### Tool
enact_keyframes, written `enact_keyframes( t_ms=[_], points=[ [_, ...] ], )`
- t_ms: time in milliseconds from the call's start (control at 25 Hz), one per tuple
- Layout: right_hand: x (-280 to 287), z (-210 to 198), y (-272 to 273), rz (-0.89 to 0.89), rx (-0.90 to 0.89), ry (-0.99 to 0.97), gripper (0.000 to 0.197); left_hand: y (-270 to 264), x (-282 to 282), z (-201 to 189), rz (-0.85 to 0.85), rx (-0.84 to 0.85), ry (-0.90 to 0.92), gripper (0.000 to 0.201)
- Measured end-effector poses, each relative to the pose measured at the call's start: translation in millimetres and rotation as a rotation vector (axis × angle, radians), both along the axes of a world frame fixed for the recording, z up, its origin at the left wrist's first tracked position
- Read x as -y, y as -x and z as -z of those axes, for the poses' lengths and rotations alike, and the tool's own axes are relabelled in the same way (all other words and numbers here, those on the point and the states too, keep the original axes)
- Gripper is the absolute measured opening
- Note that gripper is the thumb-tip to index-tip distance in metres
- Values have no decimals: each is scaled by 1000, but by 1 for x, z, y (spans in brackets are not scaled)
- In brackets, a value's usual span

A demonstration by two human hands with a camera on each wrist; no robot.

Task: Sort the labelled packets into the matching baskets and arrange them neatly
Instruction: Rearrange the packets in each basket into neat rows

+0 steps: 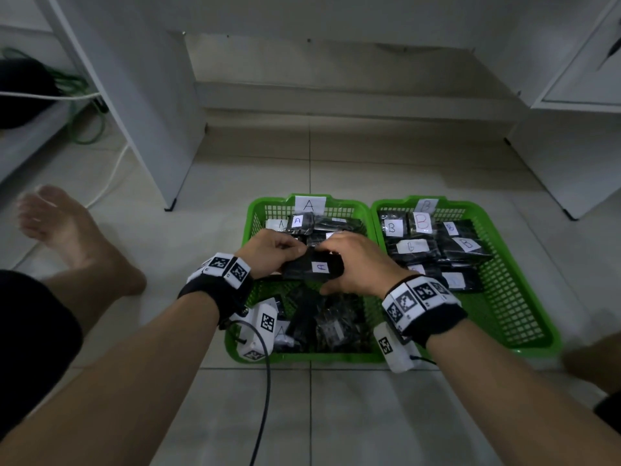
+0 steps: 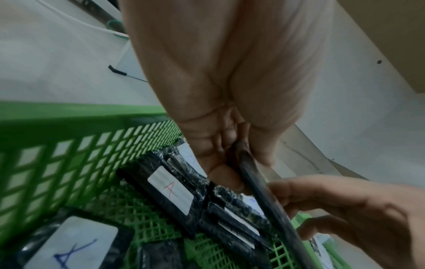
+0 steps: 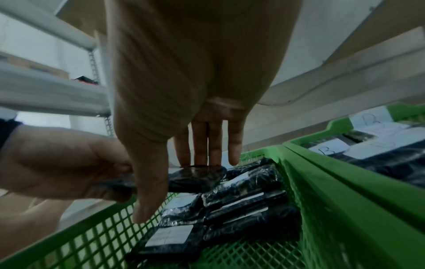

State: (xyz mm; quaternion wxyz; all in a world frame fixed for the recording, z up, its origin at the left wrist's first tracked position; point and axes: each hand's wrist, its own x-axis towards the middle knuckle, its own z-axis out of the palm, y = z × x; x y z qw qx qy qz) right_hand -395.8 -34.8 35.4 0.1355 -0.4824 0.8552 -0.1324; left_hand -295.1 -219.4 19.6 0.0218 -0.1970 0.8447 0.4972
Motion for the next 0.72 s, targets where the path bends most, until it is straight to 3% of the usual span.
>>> enact_keyframes(
  t_ms=[80,280,480,600,720],
  points=[
    [-4,0,9,49,1,23,64,8,-1,3,-54,-16,-2,17],
    [-4,-9,53,177,-183,8,58,34,-4,-1,-44,-79,349,42],
    [18,4,85,244,-172,-37,67,54,-6,6,214,187,541,60],
    [25,13,91,275,-126,-68,68,56,-11,17,226,253,584,61],
    [25,19,90,244,-90,-43,53,57,-9,24,182,239,580,58]
  ],
)
